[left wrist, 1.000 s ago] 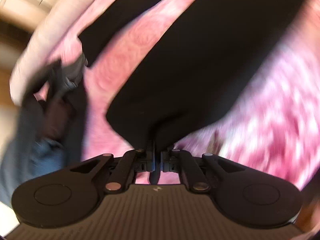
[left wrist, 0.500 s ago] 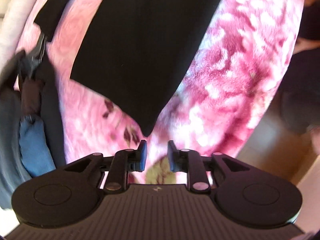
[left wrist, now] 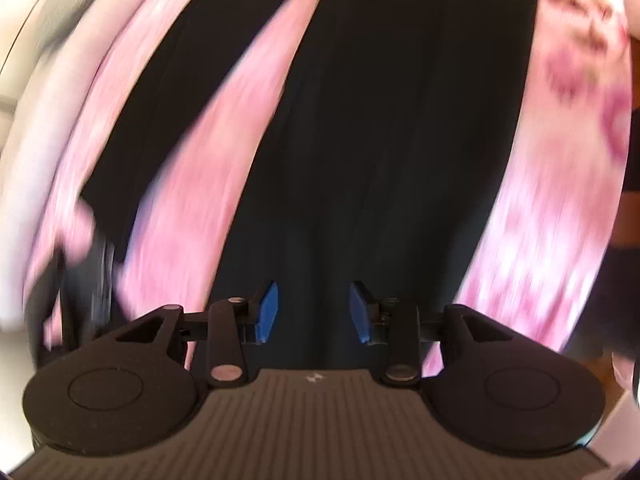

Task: Fold clothes

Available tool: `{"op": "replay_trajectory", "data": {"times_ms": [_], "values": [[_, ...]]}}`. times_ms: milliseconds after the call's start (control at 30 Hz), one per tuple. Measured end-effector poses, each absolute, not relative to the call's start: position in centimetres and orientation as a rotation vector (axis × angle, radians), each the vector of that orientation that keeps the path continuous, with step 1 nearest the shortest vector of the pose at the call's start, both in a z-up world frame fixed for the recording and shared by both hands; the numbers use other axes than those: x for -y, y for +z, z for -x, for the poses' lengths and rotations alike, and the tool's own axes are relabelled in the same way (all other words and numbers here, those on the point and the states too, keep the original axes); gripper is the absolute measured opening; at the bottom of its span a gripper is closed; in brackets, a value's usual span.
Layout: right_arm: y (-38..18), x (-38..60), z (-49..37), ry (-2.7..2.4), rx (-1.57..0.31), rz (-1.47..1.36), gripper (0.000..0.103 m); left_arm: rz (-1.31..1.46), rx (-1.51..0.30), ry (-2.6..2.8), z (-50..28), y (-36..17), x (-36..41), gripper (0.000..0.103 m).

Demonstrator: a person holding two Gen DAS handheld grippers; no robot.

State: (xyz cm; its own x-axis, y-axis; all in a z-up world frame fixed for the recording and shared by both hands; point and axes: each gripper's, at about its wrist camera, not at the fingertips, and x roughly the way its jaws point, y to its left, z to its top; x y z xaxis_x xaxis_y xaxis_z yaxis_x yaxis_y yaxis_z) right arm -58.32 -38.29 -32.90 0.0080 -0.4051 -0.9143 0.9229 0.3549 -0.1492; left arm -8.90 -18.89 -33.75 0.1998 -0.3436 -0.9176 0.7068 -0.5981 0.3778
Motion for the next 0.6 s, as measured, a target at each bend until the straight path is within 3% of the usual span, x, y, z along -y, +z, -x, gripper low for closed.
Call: {"op": "replay_trajectory", "data": {"times_ms": [300,533,600], "values": [[-31.5,48.6,76.1,-1.383,-0.863,-0.766,0.046,-1.493,-0.396,-1.645,23.5,-35.2,29.6,0.039],[-34.3,52.9,82.7,-1.378,-0.608,-1.112,0.046,-1.615,-0.32,-1.752,33.3,-36.2,32.3,0.039],[-34.5,52.8,83.1,-1.351,-0.568,-1.138,0.035,-1.652,-0.289,-1.781,35.2,-36.1,32.5,0.039]]}}
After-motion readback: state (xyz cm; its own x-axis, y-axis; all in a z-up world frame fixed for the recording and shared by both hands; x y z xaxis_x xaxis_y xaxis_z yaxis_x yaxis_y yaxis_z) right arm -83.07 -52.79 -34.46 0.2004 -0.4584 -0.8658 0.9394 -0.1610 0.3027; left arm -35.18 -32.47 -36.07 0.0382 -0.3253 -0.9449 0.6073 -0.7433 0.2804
